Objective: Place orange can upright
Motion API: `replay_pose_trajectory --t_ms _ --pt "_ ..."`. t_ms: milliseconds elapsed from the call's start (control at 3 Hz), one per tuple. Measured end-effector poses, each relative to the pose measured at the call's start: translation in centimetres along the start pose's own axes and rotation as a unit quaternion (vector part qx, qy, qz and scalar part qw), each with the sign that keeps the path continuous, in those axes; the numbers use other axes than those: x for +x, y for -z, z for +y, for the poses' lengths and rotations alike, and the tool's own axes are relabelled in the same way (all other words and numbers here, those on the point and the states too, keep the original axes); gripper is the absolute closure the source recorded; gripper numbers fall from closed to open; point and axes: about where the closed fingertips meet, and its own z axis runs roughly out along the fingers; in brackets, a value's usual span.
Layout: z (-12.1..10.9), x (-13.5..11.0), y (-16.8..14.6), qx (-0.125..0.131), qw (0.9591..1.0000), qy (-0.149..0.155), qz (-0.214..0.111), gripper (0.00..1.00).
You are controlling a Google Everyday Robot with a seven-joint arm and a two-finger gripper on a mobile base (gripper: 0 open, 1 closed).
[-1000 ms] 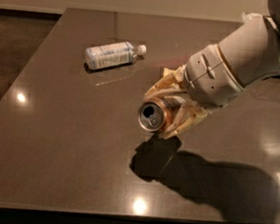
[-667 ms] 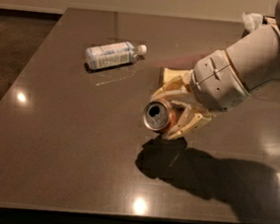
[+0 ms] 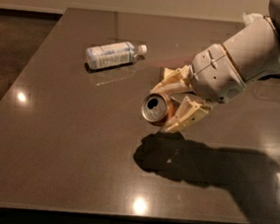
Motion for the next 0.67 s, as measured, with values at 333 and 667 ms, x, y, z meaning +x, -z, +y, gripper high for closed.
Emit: replay_pose_trajectory --t_ms 333,667 --pt "-1.21 -2.07 -0.08 -0.031 0.9989 0.002 0.035 1.00" --pt "-1.69 -1.10 -0.86 -0.043 0.9963 0.004 0.074 1.00"
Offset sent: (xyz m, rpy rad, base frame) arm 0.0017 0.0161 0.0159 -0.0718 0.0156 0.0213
